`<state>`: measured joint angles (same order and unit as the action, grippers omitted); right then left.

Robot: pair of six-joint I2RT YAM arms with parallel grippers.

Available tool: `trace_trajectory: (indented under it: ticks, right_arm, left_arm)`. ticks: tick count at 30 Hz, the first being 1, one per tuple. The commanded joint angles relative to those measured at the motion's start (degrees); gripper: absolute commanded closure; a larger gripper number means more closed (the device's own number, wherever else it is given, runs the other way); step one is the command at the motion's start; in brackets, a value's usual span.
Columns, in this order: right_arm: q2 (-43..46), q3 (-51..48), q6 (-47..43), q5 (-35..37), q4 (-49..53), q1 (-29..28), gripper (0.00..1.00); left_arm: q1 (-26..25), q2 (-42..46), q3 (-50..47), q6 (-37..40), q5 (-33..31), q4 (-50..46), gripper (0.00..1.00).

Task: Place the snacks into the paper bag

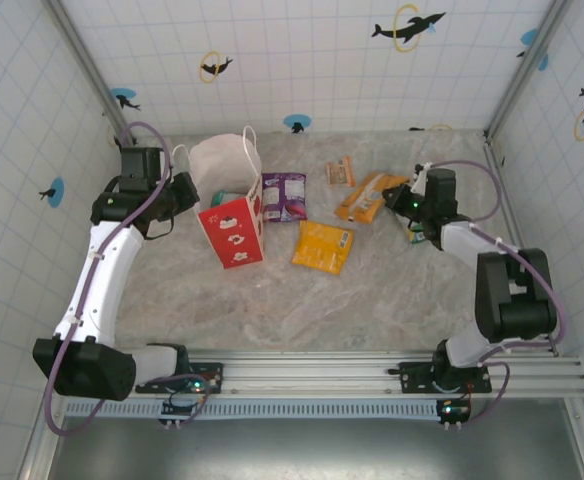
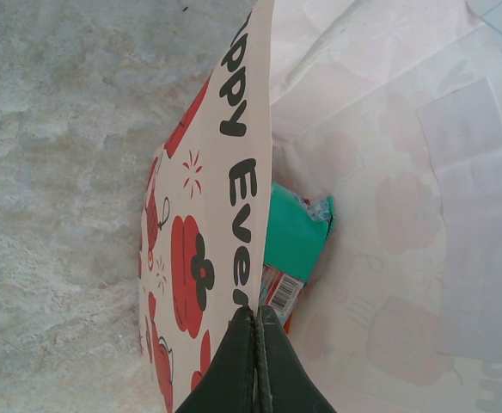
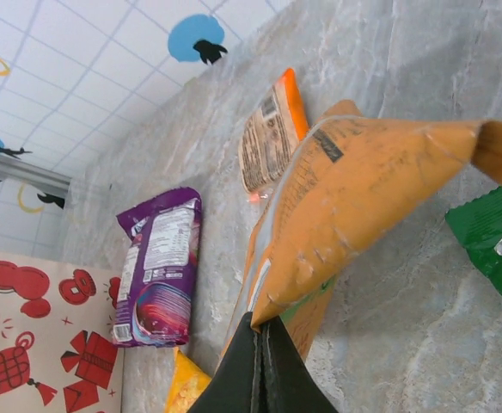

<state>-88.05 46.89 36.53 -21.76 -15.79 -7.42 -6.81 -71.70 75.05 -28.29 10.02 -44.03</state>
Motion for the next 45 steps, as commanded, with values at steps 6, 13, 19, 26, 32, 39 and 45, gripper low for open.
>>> trace_trajectory:
  ticks: [6, 13, 19, 26, 32, 39, 45]
  right_arm:
    - [10.18, -3.07, -1.47, 6.77, 3.73, -2.71, 1.00]
    - [15.65, -3.59, -2.75, 10.07, 5.92, -5.07, 1.00]
    - [19.23, -3.41, -4.16, 12.79, 7.22, -7.54, 1.00]
    - [22.45, -2.02, -5.75, 16.71, 8.14, -10.99, 1.00]
    - [23.69, 1.16, -7.36, 20.45, 8.32, -15.04, 1.00]
    - [22.92, 8.66, -10.71, 26.82, 6.83, -22.85, 1.00]
    - [18.85, 17.75, -15.32, 33.16, 2.74, -32.00, 1.00]
  left_arm:
    - [-0.17, -0.02, 0.98, 1.95, 0.82, -0.27, 1.00]
    - [-0.20, -0.13, 0.80, 2.06, 1.19, -0.40, 1.00]
    - [-0.22, 0.05, 0.73, 2.02, 1.25, -0.27, 1.00]
    - [-0.19, -0.06, 0.72, 2.15, 1.49, -0.35, 1.00]
    - [-0.16, 0.07, 0.88, 2.18, 1.67, -0.28, 1.00]
    - [-0.17, 0.25, 0.76, 2.19, 1.74, -0.22, 1.00]
    - [-0.15, 0.25, 0.80, 2.17, 2.06, 0.09, 1.00]
